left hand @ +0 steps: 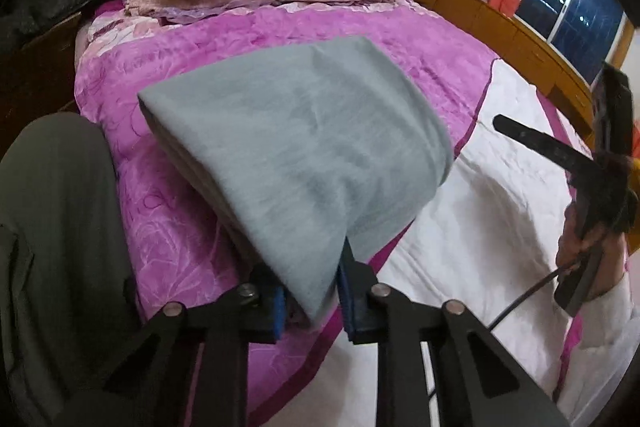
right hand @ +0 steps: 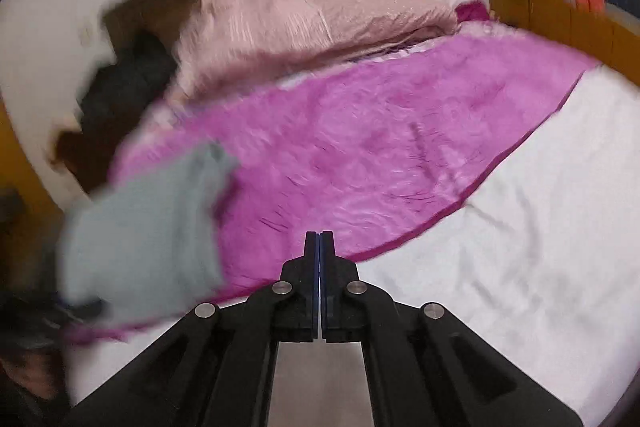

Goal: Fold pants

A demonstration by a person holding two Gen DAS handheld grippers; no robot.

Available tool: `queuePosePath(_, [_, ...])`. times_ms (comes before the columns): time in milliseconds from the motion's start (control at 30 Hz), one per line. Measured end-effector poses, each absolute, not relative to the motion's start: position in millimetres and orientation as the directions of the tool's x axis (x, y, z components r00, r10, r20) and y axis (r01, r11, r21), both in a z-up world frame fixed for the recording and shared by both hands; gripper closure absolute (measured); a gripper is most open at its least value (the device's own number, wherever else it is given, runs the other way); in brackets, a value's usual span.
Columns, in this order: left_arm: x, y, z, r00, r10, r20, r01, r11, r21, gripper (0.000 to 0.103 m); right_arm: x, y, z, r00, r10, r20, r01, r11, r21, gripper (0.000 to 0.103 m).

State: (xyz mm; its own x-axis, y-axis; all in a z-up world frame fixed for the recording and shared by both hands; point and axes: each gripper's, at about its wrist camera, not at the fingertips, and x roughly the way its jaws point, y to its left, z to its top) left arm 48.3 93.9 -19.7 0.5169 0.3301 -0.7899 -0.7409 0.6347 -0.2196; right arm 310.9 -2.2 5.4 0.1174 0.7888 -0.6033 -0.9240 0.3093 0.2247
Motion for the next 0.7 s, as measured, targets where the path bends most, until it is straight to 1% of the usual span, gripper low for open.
queuePosePath(33, [48.2,96.0,-19.3,0.52,0.323,-0.791,-0.742,0.629,-0.231,0.081,305.6,-4.8,6.9,0.113,0.801,-0.588,-0.93,0.293,0.221,0.103])
queuePosePath(100, [45.9,99.3,-16.6,0.528,0.311,-0.79,-0.739,0.627,-0.247,0.081,291.0,-5.2,4.6,0.028,0.818,-0.575,-0.944,0.21,0.253,0.103])
queuePosePath(133, [43.2,100.2,-13.1,0.533,0.31,-0.787,-0.739,0.624,-0.255,0.082,281.5,-2.1,-0.3,-0.034,0.811,-0.583,-0.948,0.159,0.277,0.103])
queuePosePath(267, [37.3,99.4,8.1,0.566,0.34,-0.751,-0.727,0.635,-0.26,0.084,253.0,16.4,-18.6,-0.078,0.75,-0.657,-0.969,0.099,0.228,0.103])
queuePosePath(367, [35.7,106.5,7.8,0.563,0.313,-0.765,-0.734,0.614,-0.289,0.084,239.5,22.6,-25.4,-0.155,0.744,-0.65,-0.965,0.026,0.26,0.103])
queuePosePath(467, [30.7,115.1,7.9,0.566,0.284,-0.774,-0.739,0.592,-0.323,0.084,230.7,27.3,-26.2,-0.142,0.749,-0.648,-0.974,0.012,0.226,0.103])
queuePosePath(600, [30.3,119.1,14.6,0.575,0.295,-0.763,-0.742,0.581,-0.335,0.084,230.0,30.4,-26.0,-0.163,0.757,-0.633,-0.972,-0.014,0.234,0.103])
queuePosePath(700, [31.6,120.2,12.2,0.573,0.285,-0.768,-0.74,0.584,-0.334,0.084,228.1,29.4,-29.3,-0.147,0.744,-0.651,-0.979,-0.016,0.203,0.103])
